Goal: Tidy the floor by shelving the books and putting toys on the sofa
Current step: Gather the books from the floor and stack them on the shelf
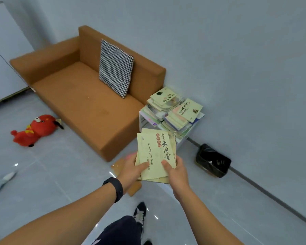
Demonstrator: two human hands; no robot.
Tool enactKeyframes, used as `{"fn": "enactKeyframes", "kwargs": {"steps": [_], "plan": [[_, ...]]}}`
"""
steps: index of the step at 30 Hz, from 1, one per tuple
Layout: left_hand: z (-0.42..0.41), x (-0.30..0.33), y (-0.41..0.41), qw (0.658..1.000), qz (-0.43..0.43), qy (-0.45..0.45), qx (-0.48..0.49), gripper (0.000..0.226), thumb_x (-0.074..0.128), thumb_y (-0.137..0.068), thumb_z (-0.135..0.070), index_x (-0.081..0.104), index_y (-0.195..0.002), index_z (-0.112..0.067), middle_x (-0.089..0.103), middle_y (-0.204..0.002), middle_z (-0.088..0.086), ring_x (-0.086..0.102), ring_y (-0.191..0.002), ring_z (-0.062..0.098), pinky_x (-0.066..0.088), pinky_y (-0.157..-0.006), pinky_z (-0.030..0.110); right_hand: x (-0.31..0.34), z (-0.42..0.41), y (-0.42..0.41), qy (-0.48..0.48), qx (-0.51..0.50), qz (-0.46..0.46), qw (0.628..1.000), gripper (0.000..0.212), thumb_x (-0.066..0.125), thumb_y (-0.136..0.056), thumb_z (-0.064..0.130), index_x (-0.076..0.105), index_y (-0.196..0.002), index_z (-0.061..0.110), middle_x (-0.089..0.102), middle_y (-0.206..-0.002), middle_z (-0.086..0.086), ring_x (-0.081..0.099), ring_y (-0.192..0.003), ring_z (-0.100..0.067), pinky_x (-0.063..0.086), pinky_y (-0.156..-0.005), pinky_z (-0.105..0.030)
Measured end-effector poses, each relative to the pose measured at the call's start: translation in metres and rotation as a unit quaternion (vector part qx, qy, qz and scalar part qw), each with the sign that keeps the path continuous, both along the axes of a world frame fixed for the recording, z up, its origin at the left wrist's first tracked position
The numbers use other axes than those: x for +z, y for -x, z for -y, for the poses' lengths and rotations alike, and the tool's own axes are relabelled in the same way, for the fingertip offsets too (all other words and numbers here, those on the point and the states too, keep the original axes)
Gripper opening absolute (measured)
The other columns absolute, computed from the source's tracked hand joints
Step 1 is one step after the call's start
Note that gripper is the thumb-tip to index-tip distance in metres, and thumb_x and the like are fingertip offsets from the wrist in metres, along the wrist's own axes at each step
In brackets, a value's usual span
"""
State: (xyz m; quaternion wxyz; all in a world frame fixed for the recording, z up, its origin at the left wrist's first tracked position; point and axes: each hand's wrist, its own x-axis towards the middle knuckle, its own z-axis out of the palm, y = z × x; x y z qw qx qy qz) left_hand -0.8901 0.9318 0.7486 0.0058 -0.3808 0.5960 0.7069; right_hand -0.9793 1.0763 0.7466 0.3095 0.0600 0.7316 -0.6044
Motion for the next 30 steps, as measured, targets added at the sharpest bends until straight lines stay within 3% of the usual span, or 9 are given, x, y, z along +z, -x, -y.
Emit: {"fn": "enactKeyframes", "kwargs": {"steps": [4,11,14,18,22,24,30], "plan": [[0.02,-0.008,0.077,0.999,0.016,0.015,-0.04,0.024,0.068,-0.096,-0.021,0.061,-0.118,-0.028,0.075,-0.11,-0.008,0.074,-0.094,0.012,0.059,-0.07,0.03,-0.006,0.011,0.07,0.001,-0.038,0.005,0.999,0.033,0.066,-0.098,0.021,0.049,-0.126,0.029,0.067,-0.115,0.011,0.067,-0.101,-0.01,0.056,-0.076,-0.026],[0.029,-0.021,0.203,0.994,0.055,0.013,-0.098,0.026,0.061,-0.096,-0.015,0.065,-0.117,-0.03,0.074,-0.113,-0.008,0.073,-0.099,0.015,0.061,-0.085,0.041,-0.007,0.005,0.195,-0.075,-0.008,0.064,0.995,0.027,0.047,-0.101,0.015,0.059,-0.125,0.019,0.071,-0.111,0.001,0.07,-0.095,-0.02,0.059,-0.071,-0.035],[0.024,-0.031,0.268,0.985,0.099,0.033,-0.134,0.026,0.062,-0.092,-0.014,0.066,-0.115,-0.026,0.074,-0.112,-0.004,0.072,-0.099,0.02,0.06,-0.087,0.047,-0.017,-0.007,0.25,-0.085,0.002,0.092,0.992,0.03,0.046,-0.098,0.007,0.063,-0.121,0.016,0.073,-0.11,-0.002,0.072,-0.094,-0.022,0.062,-0.08,-0.042],[0.025,-0.043,0.357,0.976,0.116,0.096,-0.157,0.021,0.068,-0.09,-0.017,0.068,-0.11,-0.024,0.074,-0.109,-0.004,0.071,-0.094,0.016,0.06,-0.082,0.036,-0.042,-0.012,0.337,-0.119,0.014,0.072,0.99,0.032,0.05,-0.092,0.005,0.071,-0.109,0.021,0.075,-0.1,0.003,0.072,-0.092,-0.021,0.06,-0.086,-0.05],[0.033,-0.043,0.421,0.974,0.137,0.138,-0.119,0.022,0.07,-0.089,-0.012,0.063,-0.105,-0.025,0.072,-0.105,-0.004,0.07,-0.093,0.018,0.06,-0.085,0.039,-0.049,0.003,0.404,-0.137,0.063,0.034,0.988,0.037,0.053,-0.089,0.008,0.072,-0.1,0.038,0.074,-0.096,0.013,0.071,-0.09,-0.018,0.06,-0.086,-0.048],[0.042,-0.043,0.444,0.973,0.137,0.139,-0.12,0.025,0.069,-0.09,-0.012,0.06,-0.109,-0.026,0.071,-0.109,-0.002,0.07,-0.098,0.02,0.059,-0.087,0.039,-0.051,0.012,0.428,-0.12,0.069,0.037,0.99,0.036,0.054,-0.089,0.008,0.073,-0.104,0.035,0.075,-0.095,0.011,0.071,-0.089,-0.019,0.059,-0.085,-0.049],[0.072,-0.052,0.473,0.966,0.179,0.136,-0.13,0.033,0.064,-0.092,-0.01,0.063,-0.124,-0.017,0.07,-0.119,0.003,0.068,-0.104,0.022,0.057,-0.09,0.038,-0.063,0.038,0.465,-0.091,0.075,0.089,0.989,0.035,0.056,-0.092,0.003,0.07,-0.09,0.035,0.074,-0.089,0.012,0.072,-0.087,-0.019,0.059,-0.087,-0.05]]}}
